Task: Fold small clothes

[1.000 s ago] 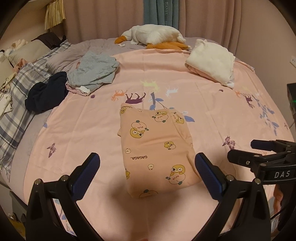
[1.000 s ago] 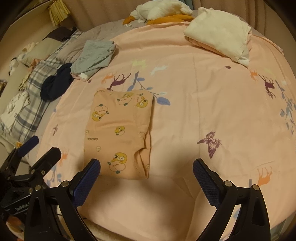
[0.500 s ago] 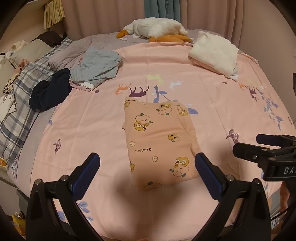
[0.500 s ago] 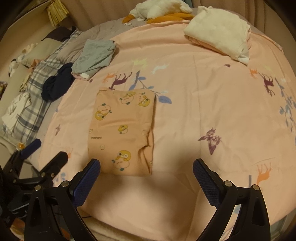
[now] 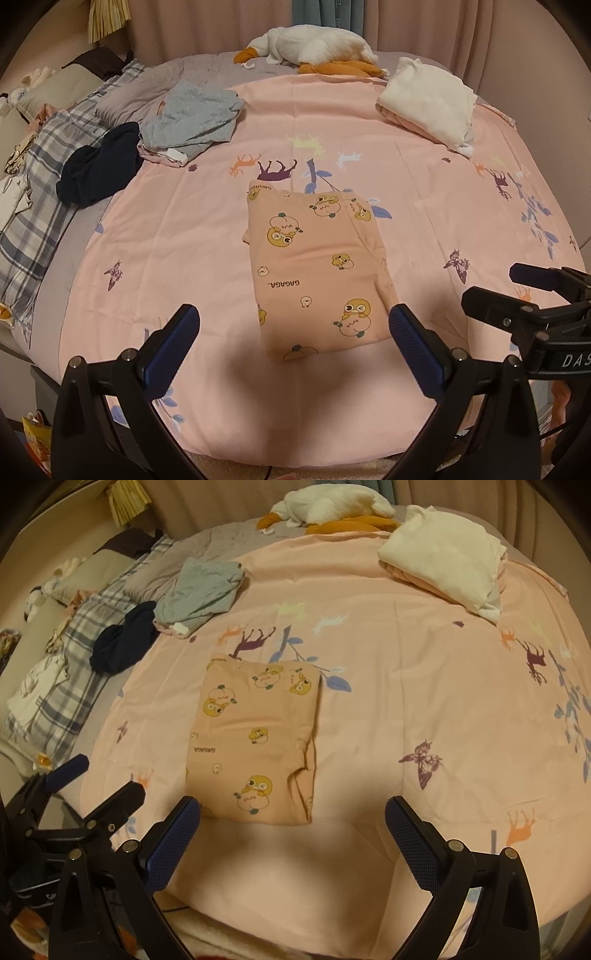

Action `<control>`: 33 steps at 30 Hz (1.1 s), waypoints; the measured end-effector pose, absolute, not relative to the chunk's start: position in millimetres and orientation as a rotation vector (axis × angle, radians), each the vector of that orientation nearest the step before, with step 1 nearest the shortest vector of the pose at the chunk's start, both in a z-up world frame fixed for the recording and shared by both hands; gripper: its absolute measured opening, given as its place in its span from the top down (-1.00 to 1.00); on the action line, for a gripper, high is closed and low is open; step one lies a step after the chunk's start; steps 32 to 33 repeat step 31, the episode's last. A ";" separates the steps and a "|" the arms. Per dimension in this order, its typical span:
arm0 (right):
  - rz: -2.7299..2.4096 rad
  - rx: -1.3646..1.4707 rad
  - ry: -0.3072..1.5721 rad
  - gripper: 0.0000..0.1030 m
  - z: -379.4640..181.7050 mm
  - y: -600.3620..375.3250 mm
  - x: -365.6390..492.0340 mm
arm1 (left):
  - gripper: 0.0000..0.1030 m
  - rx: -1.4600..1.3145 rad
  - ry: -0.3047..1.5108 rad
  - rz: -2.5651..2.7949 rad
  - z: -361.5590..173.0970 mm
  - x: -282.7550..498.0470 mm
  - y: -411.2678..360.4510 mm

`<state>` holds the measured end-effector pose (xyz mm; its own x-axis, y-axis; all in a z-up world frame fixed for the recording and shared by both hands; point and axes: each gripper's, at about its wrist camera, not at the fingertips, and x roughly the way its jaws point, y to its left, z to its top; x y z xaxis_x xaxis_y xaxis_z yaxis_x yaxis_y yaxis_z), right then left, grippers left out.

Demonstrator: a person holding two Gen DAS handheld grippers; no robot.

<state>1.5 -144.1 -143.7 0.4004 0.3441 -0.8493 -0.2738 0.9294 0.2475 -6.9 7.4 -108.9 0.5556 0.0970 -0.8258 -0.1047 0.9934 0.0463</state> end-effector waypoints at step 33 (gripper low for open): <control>0.383 0.038 1.084 -0.93 -140.3 -138.8 -6.9 | -0.99 -0.007 0.914 0.141 -104.4 -14.1 6.9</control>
